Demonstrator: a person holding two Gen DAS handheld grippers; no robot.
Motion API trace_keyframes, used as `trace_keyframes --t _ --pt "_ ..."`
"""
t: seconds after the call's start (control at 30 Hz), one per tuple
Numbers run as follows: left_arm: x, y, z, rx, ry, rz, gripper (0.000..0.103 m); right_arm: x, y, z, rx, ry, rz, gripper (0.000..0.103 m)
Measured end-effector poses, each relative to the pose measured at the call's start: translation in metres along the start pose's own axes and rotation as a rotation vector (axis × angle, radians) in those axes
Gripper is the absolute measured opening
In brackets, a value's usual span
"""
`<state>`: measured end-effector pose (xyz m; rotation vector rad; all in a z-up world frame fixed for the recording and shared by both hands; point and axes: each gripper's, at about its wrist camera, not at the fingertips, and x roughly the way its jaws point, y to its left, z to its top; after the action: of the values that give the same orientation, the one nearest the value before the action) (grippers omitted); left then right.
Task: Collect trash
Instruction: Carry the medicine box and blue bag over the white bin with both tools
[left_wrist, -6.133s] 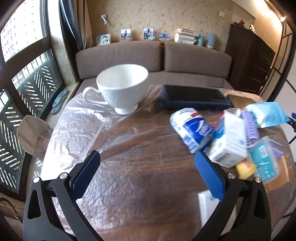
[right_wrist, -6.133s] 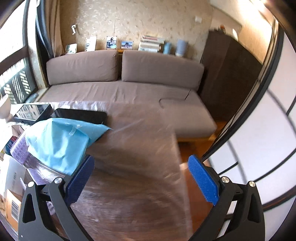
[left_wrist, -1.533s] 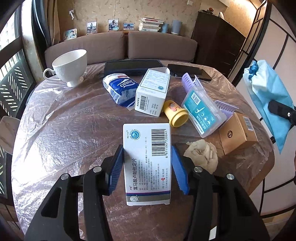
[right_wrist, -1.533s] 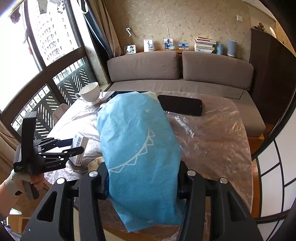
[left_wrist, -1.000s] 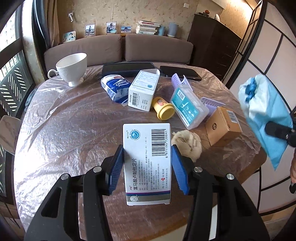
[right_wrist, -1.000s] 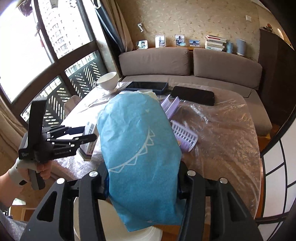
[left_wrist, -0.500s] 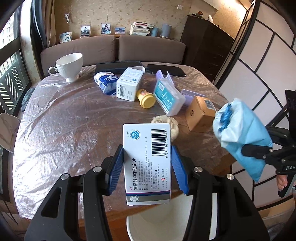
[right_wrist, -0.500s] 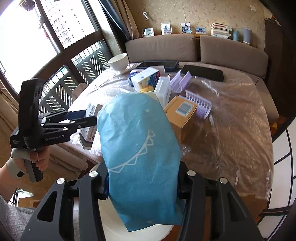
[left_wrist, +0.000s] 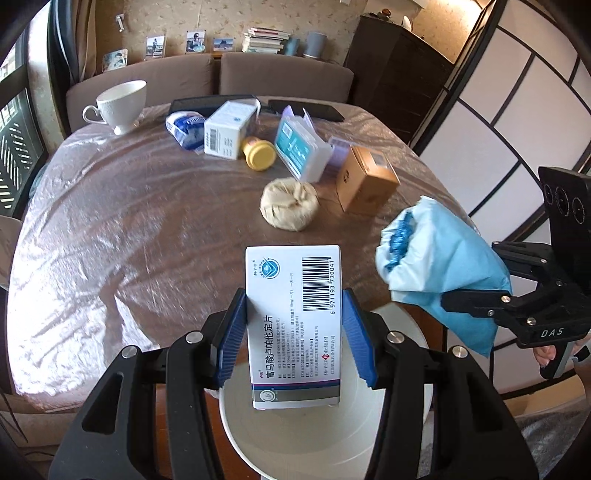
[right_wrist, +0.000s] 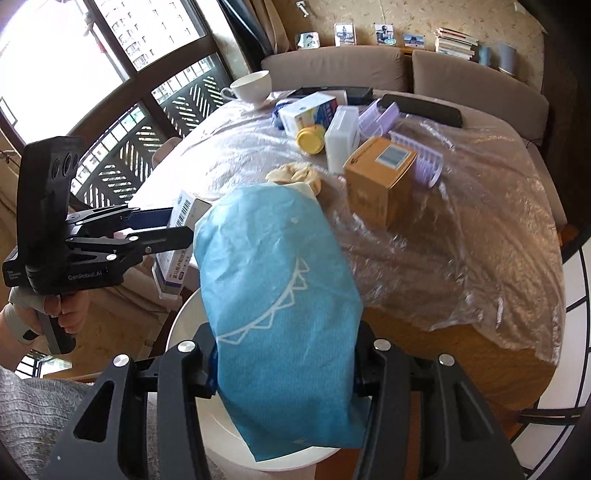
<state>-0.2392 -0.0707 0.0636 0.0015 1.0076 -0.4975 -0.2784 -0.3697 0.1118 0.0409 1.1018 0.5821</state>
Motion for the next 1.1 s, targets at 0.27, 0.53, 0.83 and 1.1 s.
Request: trace_keyframes --t 0.27,0.53,0.83,1.1 --pt "0.002 -0.006 -0.014 0.021 0.024 -0.002 0.052 0.007 0.001 -0.019 0.005 0.050 0.009 0.048" --pt "0.005 -0.015 -0.032 0.063 0.056 -0.023 0.052 0.011 0.006 -0.040 -0.005 0.086 0.015 0.048" --pt "0.012 -0.020 -0.050 0.076 0.076 -0.020 0.052 0.026 0.012 -0.055 -0.015 0.120 0.017 0.048" --pt "0.021 -0.018 -0.063 0.067 0.093 -0.011 0.052 0.042 0.009 -0.064 -0.014 0.151 0.018 0.048"
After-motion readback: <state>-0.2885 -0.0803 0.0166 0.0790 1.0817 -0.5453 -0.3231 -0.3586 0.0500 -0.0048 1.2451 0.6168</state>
